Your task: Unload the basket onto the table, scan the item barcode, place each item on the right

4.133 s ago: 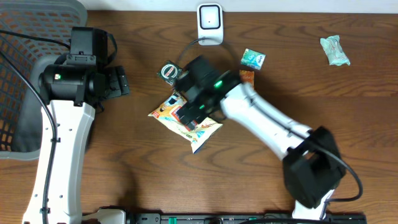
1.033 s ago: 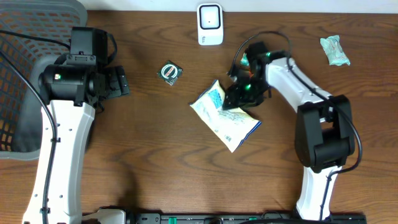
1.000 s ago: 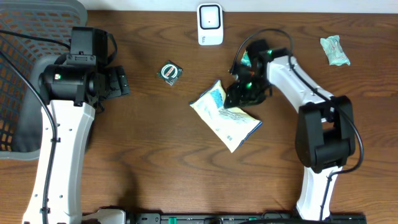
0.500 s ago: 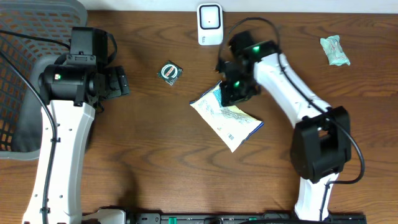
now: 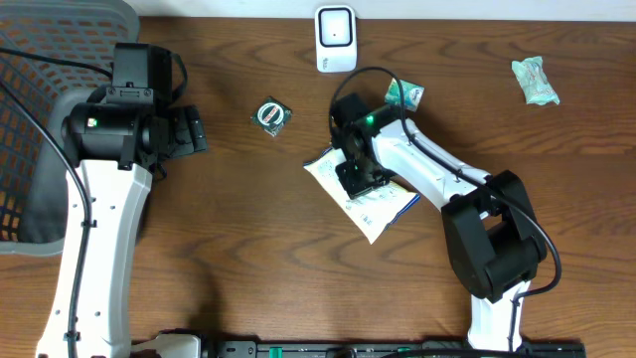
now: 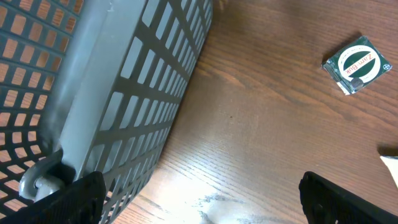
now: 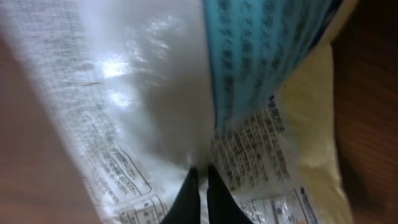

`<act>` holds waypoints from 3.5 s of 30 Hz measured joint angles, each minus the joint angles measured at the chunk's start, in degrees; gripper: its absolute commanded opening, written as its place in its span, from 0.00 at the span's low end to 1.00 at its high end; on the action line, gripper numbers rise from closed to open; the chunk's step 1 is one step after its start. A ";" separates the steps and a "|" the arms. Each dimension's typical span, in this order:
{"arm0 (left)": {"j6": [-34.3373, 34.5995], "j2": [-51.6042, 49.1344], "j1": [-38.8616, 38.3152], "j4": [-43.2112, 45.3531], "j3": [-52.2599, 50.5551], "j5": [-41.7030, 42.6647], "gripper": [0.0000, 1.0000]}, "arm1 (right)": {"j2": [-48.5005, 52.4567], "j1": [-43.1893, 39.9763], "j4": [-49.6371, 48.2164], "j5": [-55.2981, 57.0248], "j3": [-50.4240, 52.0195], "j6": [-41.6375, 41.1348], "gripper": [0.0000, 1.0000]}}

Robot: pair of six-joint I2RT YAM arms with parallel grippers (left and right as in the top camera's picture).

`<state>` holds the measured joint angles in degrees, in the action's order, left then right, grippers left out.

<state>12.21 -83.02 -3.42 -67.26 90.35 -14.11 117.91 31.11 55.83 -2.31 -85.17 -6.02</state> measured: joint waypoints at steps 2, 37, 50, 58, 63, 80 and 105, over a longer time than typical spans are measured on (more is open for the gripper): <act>0.02 0.00 0.00 -0.02 0.00 0.00 0.98 | -0.72 -0.15 -1.16 0.87 1.44 -1.07 0.01; 0.02 0.00 0.00 -0.02 0.00 0.00 0.98 | -0.02 0.35 -18.95 1.90 0.98 -6.56 0.03; 0.02 0.00 0.00 -0.02 0.00 0.00 0.98 | 0.44 0.59 10.43 1.11 -18.45 -3.19 0.01; 0.02 0.00 0.00 -0.04 0.00 0.00 0.98 | 0.42 0.59 19.43 1.66 -14.91 -1.53 0.01; 0.02 0.00 0.00 -0.02 0.00 0.00 0.98 | 0.44 0.61 15.13 3.85 -4.31 -1.27 0.01; 0.02 0.00 0.00 -0.02 0.00 0.00 0.98 | -0.31 0.04 22.86 6.40 -3.48 -2.49 0.10; 0.02 0.00 0.00 -0.04 0.00 0.00 0.98 | -0.33 -16.68 5.66 -21.77 0.39 13.73 0.99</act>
<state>12.23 -83.02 -3.42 -67.31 90.35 -14.11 117.58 14.44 61.49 -24.08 -84.77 7.70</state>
